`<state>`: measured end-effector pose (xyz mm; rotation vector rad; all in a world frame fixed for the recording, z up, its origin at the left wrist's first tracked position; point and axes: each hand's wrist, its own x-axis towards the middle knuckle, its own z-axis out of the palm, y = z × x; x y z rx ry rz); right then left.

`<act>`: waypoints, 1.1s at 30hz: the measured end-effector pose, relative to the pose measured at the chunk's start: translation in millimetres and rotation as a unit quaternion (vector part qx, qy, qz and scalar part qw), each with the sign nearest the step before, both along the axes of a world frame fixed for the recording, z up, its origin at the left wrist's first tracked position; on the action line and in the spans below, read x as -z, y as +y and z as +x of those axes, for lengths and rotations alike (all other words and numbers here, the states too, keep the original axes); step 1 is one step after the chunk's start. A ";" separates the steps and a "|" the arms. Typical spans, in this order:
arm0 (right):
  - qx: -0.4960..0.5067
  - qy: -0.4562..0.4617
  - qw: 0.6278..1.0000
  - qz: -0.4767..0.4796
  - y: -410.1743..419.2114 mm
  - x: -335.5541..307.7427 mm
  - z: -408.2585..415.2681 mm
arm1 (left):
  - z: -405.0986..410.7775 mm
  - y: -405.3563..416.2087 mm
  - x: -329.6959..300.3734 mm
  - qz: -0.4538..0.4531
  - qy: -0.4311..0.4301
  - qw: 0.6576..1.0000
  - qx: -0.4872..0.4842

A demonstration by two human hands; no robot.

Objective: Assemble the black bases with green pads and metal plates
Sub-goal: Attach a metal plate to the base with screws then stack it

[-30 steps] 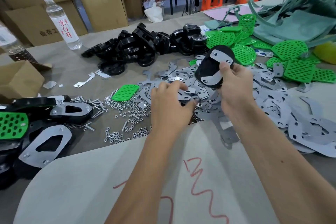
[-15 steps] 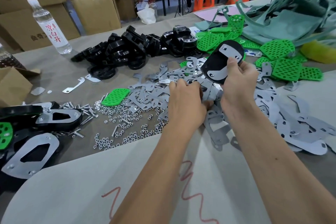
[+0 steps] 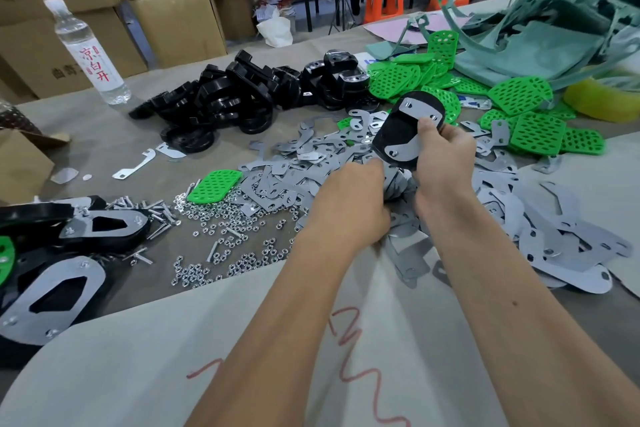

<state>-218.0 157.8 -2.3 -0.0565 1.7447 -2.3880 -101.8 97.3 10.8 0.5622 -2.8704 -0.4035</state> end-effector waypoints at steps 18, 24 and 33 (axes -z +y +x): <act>0.024 -0.041 0.999 -0.019 3.0 -6.9 2.5 | 19.5 -12.0 12.4 -0.008 0.029 0.999 0.017; 0.022 -0.020 1.000 -0.007 0.1 -6.7 7.2 | 13.7 -2.4 1.7 -0.022 -0.012 1.000 0.002; 0.008 0.005 1.000 0.006 -0.7 -3.1 5.0 | 31.3 -34.3 2.3 0.406 0.283 0.851 -0.173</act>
